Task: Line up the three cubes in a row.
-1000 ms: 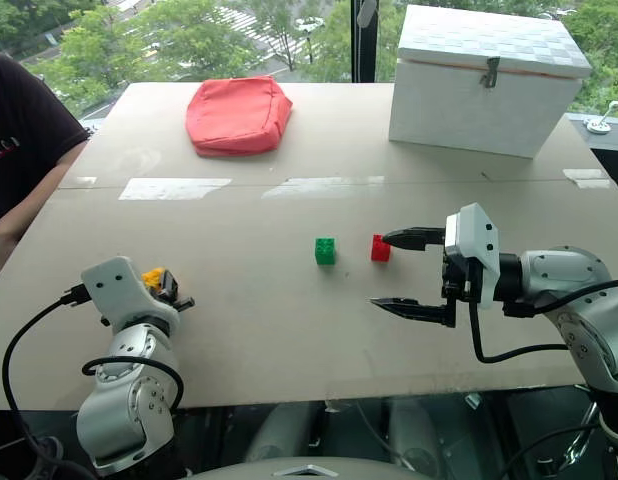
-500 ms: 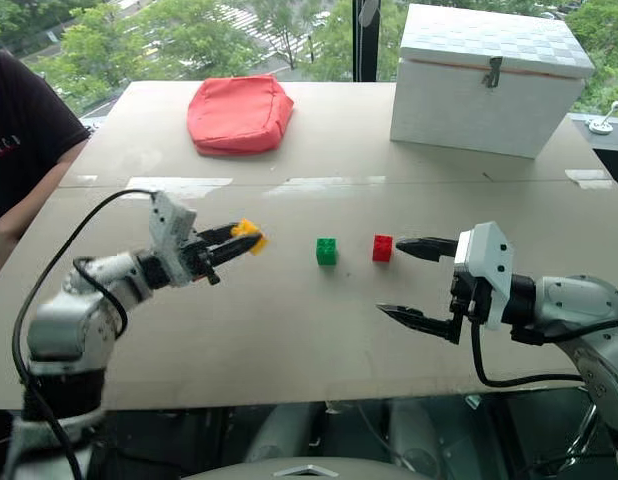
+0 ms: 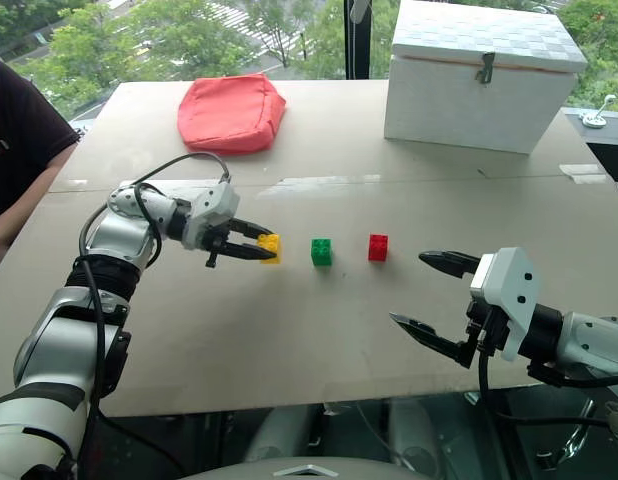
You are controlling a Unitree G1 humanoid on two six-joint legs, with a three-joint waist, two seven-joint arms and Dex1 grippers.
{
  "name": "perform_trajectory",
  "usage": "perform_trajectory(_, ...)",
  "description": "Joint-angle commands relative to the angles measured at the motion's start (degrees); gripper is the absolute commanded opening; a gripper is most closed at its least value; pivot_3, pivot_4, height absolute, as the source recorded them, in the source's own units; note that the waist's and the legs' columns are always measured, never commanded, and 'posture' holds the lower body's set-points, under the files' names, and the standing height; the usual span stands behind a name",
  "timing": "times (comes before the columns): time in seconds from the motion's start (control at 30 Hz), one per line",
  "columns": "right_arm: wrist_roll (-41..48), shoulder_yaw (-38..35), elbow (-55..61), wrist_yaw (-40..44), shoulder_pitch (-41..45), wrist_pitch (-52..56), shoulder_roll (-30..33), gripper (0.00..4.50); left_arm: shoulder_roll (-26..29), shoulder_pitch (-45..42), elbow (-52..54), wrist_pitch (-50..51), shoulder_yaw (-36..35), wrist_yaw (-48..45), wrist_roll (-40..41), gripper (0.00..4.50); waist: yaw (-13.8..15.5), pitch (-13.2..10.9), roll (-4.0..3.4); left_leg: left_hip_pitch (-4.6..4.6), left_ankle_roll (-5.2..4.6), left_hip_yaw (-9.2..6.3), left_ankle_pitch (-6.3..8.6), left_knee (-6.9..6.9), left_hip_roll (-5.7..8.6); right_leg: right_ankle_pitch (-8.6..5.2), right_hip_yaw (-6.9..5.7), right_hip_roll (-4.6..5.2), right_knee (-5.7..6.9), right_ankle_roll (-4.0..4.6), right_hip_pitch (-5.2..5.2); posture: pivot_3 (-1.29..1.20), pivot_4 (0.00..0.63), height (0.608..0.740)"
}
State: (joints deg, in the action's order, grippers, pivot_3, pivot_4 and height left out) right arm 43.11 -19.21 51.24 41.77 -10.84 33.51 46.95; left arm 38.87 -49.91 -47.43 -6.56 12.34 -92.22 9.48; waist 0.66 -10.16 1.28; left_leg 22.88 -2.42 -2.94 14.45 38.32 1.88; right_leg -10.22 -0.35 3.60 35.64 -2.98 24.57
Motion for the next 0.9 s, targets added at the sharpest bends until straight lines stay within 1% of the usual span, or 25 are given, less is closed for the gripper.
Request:
perform_trajectory(0.03, 0.55, -2.01, 1.08, -0.3, -0.21, -0.9, 0.25, 4.5, 0.3, -2.79, -3.06, -3.56, 0.13, -0.28, -1.05, 1.26, 0.13, 0.0, 0.0, 0.0, 0.0, -0.01, 0.0, 0.0, 0.0, -0.01, -0.02, 0.0, 0.01, -0.02, 0.0, 0.0, 0.15, 0.74)
perform_trajectory(0.3, -0.17, -2.07, -0.05, 0.71, -0.37, -1.73, 0.52, 4.5, -0.42, -4.63, -7.92, -6.34, -0.2, -0.28, -1.54, 1.26, 0.16, -0.01, 0.03, 0.02, -0.01, 0.01, 0.0, 0.07, 0.01, -0.03, -0.01, 0.0, 0.02, -0.08, -0.01, 0.0, 0.15, 0.74)
perform_trajectory(0.7, 0.6, -3.72, 1.06, 0.37, -1.44, -0.95, 0.89, 4.5, -2.9, -5.22, -11.4, -10.08, -0.84, -0.28, -3.5, 1.26, 0.17, -0.01, 0.03, 0.0, -0.01, 0.0, 0.0, 0.07, 0.01, -0.01, -0.01, -0.01, 0.07, -0.06, -0.01, 0.0, 0.15, 0.74)
perform_trajectory(0.77, 0.66, -3.81, 1.35, 0.17, -1.7, -0.86, 0.87, 4.5, -3.34, -5.38, -11.88, -10.66, -1.29, 0.29, -3.82, 2.34, 0.17, -0.01, 0.03, 0.0, -0.01, 0.0, 0.0, 0.07, 0.01, -0.01, -0.01, -0.01, 0.08, -0.05, -0.01, 0.0, 0.15, 0.74)
perform_trajectory(0.8, 0.67, -3.87, 1.49, 0.06, -1.81, -0.81, 0.89, 4.5, -3.44, -5.54, -12.2, -11.15, -1.44, 0.87, -4.31, 2.62, 0.17, -0.01, 0.03, 0.0, -0.01, 0.0, 0.0, 0.07, 0.01, -0.01, -0.01, -0.01, 0.08, -0.06, -0.01, 0.0, 0.15, 0.74)
perform_trajectory(0.9, 0.94, -4.36, 1.69, -0.03, -2.22, -0.69, 0.94, 4.5, -3.59, -5.87, -12.83, -11.9, -2.34, 2.12, -4.79, 4.06, 0.16, -0.01, 0.03, 0.0, -0.01, 0.0, 0.0, 0.07, 0.01, -0.01, -0.01, -0.01, 0.08, -0.06, -0.02, 0.0, 0.15, 0.74)
